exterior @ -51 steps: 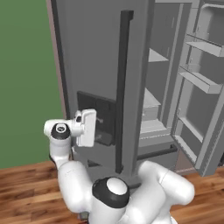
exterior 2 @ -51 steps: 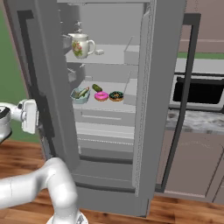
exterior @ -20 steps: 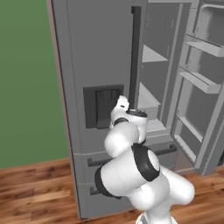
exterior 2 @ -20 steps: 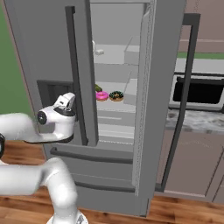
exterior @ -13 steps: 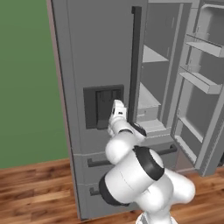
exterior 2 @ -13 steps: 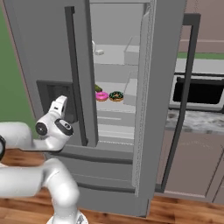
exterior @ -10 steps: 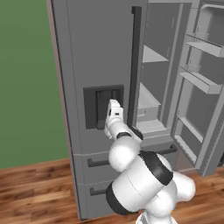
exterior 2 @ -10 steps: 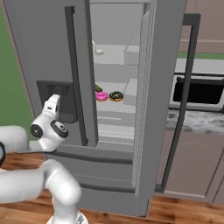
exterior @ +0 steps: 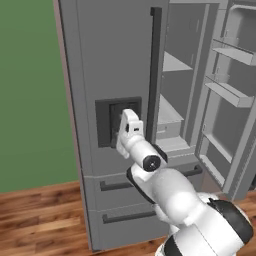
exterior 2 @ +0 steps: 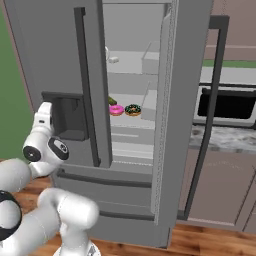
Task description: Place the tupperware on the second highest shelf of the fridge. Make space for the tupperware among the existing items by rearranging them on the shelves if needed. Close the fridge door when finished.
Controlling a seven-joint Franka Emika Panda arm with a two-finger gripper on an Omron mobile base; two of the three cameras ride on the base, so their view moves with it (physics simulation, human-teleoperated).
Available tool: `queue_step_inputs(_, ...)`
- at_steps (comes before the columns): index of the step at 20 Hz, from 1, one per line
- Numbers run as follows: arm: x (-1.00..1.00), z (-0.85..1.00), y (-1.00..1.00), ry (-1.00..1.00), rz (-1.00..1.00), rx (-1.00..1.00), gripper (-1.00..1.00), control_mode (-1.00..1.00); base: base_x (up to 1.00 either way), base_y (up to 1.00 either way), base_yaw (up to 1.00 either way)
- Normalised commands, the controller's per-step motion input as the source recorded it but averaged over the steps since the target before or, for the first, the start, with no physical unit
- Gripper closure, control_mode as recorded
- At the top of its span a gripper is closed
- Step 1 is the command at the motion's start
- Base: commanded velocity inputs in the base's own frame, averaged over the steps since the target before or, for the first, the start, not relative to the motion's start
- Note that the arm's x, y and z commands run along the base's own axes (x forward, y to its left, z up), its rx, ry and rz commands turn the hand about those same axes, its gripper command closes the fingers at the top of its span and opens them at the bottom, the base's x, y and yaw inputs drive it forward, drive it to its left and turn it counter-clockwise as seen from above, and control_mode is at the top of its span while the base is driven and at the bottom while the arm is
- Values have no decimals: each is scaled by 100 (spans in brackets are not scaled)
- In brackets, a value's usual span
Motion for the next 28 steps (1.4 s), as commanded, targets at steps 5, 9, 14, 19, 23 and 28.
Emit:
queue_step_inputs(5, -49, 100, 0, 15, 1, 1, -100, -100, 0, 0, 0)
queue_step_inputs(9, -29, 99, -27, 4, 3, 1, -100, -100, 0, 0, 0)
queue_step_inputs(14, -51, 78, -79, 0, 12, 1, -100, -100, 0, 0, 0)
queue_step_inputs(19, -68, 55, -76, 5, 10, 0, -100, -100, 0, 0, 0)
queue_step_inputs(23, -49, 39, -80, 14, 0, 3, -100, -100, 0, 0, 0)
queue_step_inputs(28, -61, 5, -93, 5, 2, 15, -100, -100, 0, 0, 0)
